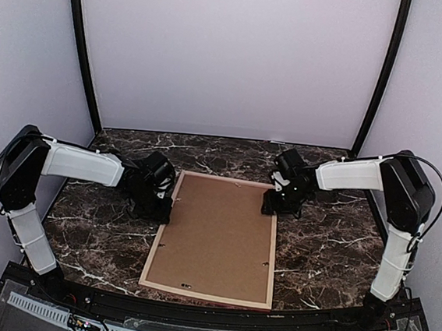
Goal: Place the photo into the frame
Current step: Press the fastener onto the backboard.
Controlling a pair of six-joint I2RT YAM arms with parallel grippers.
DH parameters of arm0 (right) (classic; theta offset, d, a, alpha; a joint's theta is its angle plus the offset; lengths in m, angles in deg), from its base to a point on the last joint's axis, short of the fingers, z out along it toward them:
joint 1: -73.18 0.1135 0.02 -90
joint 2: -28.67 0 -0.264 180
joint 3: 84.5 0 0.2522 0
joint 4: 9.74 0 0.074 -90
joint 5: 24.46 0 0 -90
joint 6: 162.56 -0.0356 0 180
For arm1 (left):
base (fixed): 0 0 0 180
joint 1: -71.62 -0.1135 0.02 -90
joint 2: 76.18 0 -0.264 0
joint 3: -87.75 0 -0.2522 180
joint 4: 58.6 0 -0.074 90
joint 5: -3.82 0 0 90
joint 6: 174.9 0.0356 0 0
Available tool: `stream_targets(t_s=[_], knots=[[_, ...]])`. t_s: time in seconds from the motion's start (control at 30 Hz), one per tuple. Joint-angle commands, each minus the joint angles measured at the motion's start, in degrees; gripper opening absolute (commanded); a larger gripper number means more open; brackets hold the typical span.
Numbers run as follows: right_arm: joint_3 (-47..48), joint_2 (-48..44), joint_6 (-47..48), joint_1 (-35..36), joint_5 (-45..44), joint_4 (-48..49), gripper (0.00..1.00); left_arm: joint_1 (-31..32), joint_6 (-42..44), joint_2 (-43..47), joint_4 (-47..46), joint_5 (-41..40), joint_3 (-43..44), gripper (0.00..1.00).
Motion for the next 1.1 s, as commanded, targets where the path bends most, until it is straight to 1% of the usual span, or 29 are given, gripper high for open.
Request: stream_targets(t_s=[0.0, 0.2, 0.5, 0.7, 1.07], knots=[[1.66, 2.26, -1.42, 0.19, -1.52, 0.32, 0.51, 0.7, 0.21, -0.38, 1.25, 1.79, 0.81, 0.18], [2.27, 3.41, -2.66, -0.61, 0.43, 0.83, 0.38, 0.77, 0.21, -0.28, 1.01, 1.76, 0.55, 0.18], [1.13, 3.41, -3.88, -2.42, 5.22, 1.93, 0.29, 0.78, -0.04, 0.18, 0.78, 1.72, 0.04, 0.18], [0.7, 3.25, -4.08, -3.15, 6.85, 1.72, 0.29, 0.77, -0.13, 0.23, 0.65, 1.76, 0.02, 0.18], [1.21, 4.01, -1.78, -4.85, 8.45, -0.32, 0.36, 0.82, -0.31, 0.4, 0.75, 1.6, -0.11, 0.18]])
